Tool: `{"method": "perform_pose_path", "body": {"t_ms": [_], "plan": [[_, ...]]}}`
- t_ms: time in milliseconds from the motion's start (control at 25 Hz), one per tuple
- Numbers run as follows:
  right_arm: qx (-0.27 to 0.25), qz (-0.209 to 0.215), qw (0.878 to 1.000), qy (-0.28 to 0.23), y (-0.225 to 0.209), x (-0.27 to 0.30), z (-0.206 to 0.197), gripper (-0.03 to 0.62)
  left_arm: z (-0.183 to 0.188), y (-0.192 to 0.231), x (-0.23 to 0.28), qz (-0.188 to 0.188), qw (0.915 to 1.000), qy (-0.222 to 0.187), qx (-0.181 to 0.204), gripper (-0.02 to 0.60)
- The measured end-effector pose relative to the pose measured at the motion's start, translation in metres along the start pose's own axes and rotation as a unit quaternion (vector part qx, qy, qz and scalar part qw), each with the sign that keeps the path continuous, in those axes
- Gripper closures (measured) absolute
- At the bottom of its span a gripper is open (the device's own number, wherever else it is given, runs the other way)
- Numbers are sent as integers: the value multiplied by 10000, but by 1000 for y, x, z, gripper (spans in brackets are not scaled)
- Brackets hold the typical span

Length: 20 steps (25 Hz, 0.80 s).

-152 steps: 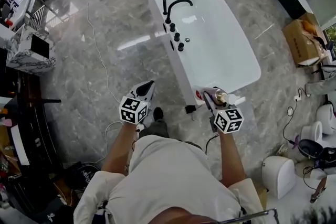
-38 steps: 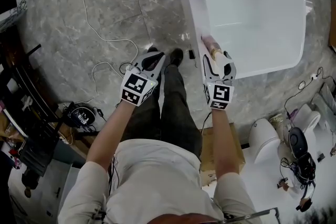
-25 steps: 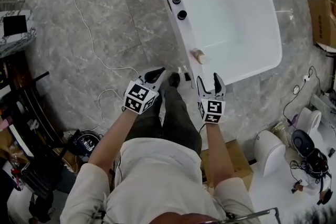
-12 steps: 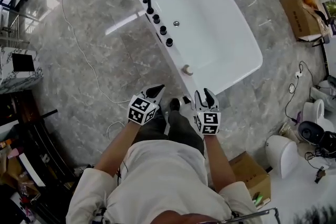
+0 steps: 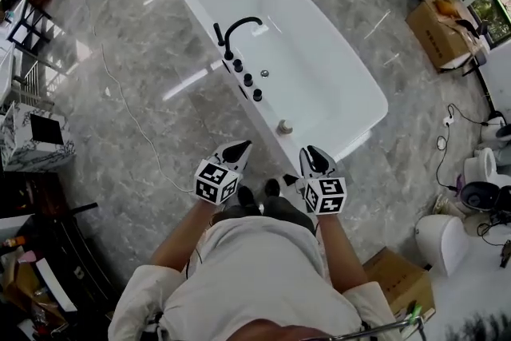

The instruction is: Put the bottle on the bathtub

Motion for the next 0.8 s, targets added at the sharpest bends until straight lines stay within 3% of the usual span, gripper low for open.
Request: {"method": "perform_pose_path", "body": {"t_ms": [440, 800], "plan": [[-596, 168, 9966, -550, 35, -42, 61, 540, 61, -7, -56, 74, 9975, -536, 446, 574], [-477, 336, 9933, -994, 31, -60, 79, 549, 84, -9, -80, 207, 9936, -879, 680, 574]]}}
Point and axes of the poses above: the fingertips, and each gripper's own axes: x forward along the fingers, y to its left, z out of its top, the point moved 9 cm from there along -x, backward along the fingers, and after that the axes turned 13 degrees about -y, right-handed, at the moved point
